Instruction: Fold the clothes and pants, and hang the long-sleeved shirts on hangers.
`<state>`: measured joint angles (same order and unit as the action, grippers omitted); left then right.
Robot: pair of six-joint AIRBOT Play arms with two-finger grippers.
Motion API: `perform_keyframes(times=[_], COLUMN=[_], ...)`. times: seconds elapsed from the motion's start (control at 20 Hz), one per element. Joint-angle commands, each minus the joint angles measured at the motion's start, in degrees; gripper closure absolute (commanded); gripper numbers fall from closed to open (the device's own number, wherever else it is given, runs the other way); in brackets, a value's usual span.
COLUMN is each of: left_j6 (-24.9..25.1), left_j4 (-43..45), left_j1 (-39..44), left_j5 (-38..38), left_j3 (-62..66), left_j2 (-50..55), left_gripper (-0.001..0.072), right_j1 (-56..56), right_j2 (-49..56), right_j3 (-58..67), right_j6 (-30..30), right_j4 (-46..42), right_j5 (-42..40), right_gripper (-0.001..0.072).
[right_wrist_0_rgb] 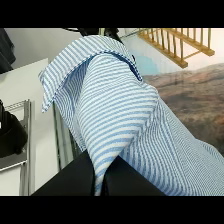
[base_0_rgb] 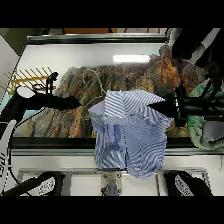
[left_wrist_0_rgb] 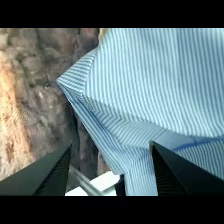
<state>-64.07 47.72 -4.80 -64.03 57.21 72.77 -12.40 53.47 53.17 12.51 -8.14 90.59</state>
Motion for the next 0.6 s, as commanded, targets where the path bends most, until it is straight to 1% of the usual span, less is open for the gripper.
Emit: perform_keyframes(times=[0.0,0.1,0.25,0.4,0.55], left_j6=[-1.40,-1.60,-1.97,-2.03,-1.03], left_j4=[-6.27,-8.76,-8.79,-9.14,-16.33], left_j1=[-2.60,-5.05,-6.23,-3.98,1.14], left_j5=[9.09,13.29,14.12,14.14,15.91], left_j3=[-8.81,-16.83,-25.27,-31.45,-37.33], left_j2=[-4.79,-10.47,-17.53,-23.54,-27.98], left_gripper=[0.0207,0.0208,0.0207,0.0208,0.0207], right_j1=[0.00,0.00,0.00,0.00,0.00], right_j2=[-0.20,-0.20,-0.20,-0.20,-0.17], right_j3=[0.07,0.07,0.07,0.07,0.07], right_j6=[0.37,0.35,0.33,0.35,0.35], right_j4=[1.79,1.95,1.99,2.01,1.99], right_j5=[-3.39,-6.21,-8.22,-9.42,-10.86], right_gripper=[0.0705,0.0704,0.0705,0.0705,0.0704])
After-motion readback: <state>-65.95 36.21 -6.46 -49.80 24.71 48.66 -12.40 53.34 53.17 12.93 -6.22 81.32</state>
